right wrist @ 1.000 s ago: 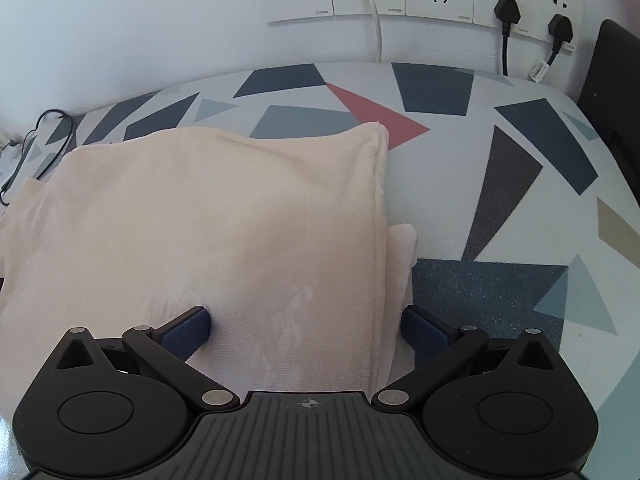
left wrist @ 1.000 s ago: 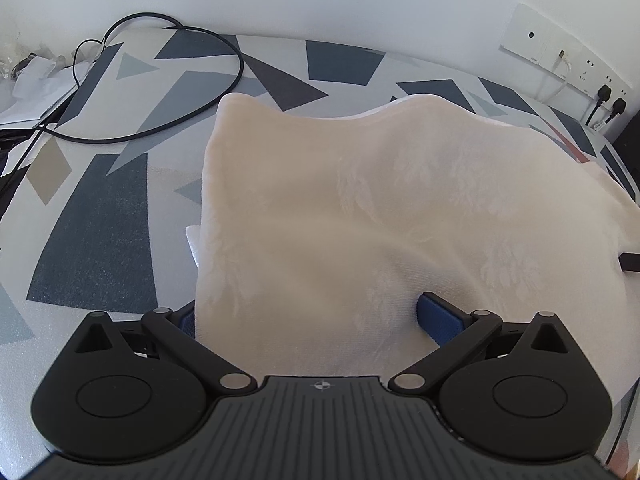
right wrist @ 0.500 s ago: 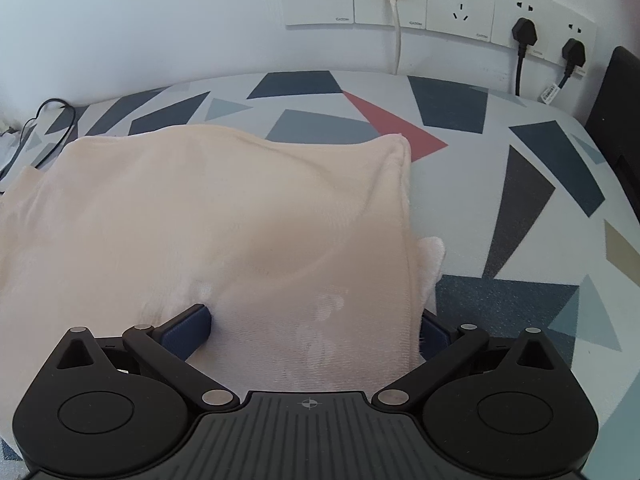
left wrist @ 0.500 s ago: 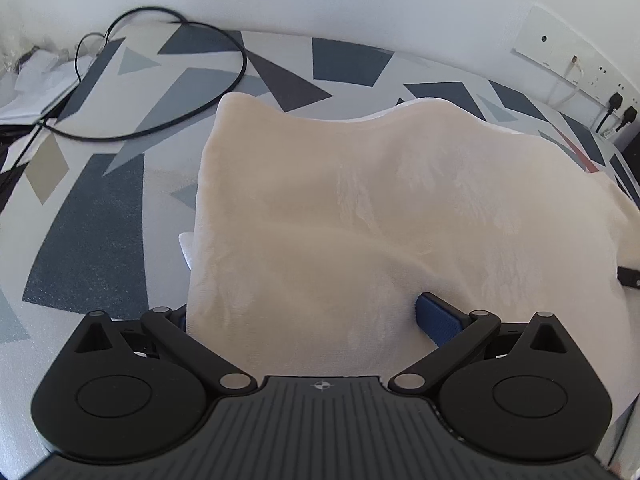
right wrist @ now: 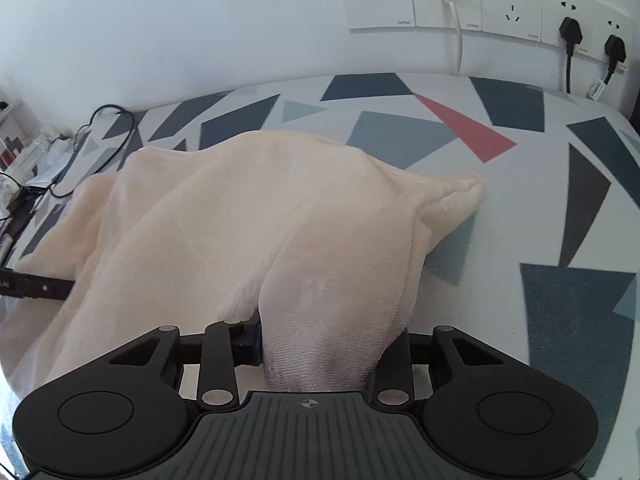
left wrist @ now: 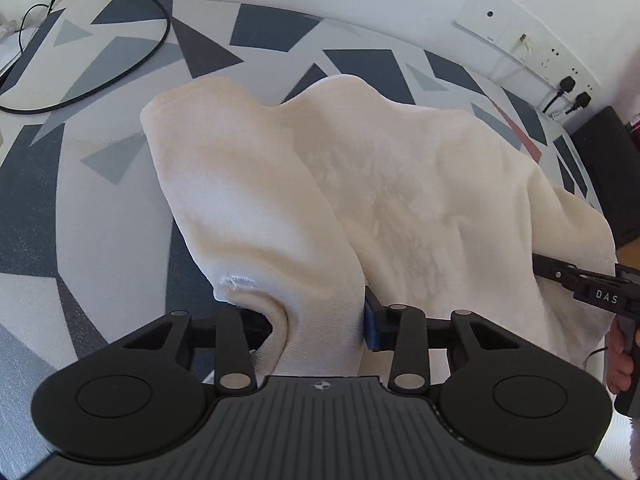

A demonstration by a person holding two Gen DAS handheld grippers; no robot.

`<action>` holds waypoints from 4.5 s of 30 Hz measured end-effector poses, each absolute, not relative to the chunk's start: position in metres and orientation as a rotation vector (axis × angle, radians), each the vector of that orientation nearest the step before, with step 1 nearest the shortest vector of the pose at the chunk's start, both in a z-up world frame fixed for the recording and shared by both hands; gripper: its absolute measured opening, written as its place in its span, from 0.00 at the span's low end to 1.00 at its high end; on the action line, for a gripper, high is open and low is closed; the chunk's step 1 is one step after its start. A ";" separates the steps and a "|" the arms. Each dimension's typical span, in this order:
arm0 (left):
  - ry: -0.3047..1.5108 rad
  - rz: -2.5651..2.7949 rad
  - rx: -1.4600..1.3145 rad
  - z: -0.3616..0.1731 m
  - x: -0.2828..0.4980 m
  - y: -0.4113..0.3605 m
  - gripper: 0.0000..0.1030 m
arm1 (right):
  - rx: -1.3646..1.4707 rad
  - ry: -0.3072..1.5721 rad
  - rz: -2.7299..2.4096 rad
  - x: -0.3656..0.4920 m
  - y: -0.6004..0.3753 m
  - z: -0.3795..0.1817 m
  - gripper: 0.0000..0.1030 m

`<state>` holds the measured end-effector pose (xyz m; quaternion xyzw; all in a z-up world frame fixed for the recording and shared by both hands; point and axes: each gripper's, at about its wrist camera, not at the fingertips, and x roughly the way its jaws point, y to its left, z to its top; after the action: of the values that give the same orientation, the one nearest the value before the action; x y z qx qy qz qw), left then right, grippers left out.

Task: Fold clothes
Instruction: 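Grasp the folded robe end with both grippers and lift it, then carry the lifted cream robe with both grippers toward the tan chair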

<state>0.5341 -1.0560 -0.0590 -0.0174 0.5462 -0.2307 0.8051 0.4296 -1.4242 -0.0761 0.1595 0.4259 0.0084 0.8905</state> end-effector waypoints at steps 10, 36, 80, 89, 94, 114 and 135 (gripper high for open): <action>0.918 -0.303 -0.111 0.014 0.482 -1.024 0.33 | 0.436 0.634 0.112 0.390 -1.412 -0.020 0.25; 0.549 0.102 -0.451 0.132 0.274 -0.692 0.33 | 0.382 0.490 0.654 0.390 -1.143 0.133 0.24; 0.414 0.939 -0.718 0.085 0.010 -0.282 0.33 | 0.033 0.801 1.457 0.343 -0.480 0.118 0.24; 0.484 0.918 -0.703 0.084 -0.129 -0.150 0.33 | 0.017 0.920 1.384 0.188 -0.330 0.117 0.24; 0.490 0.940 -0.683 0.094 -0.182 -0.098 0.33 | 0.035 0.934 1.414 0.122 -0.260 0.122 0.24; 0.401 1.037 -0.754 0.084 -0.217 0.143 0.33 | 0.075 0.976 1.466 0.126 0.011 0.100 0.25; 0.307 0.974 -0.793 0.101 -0.176 0.432 0.33 | 0.105 0.879 1.441 0.215 0.311 0.134 0.25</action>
<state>-0.1764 0.4322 0.1010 -0.3693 0.1431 0.4539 0.7982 0.2152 0.3112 0.1341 0.0463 0.3889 0.6377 0.6632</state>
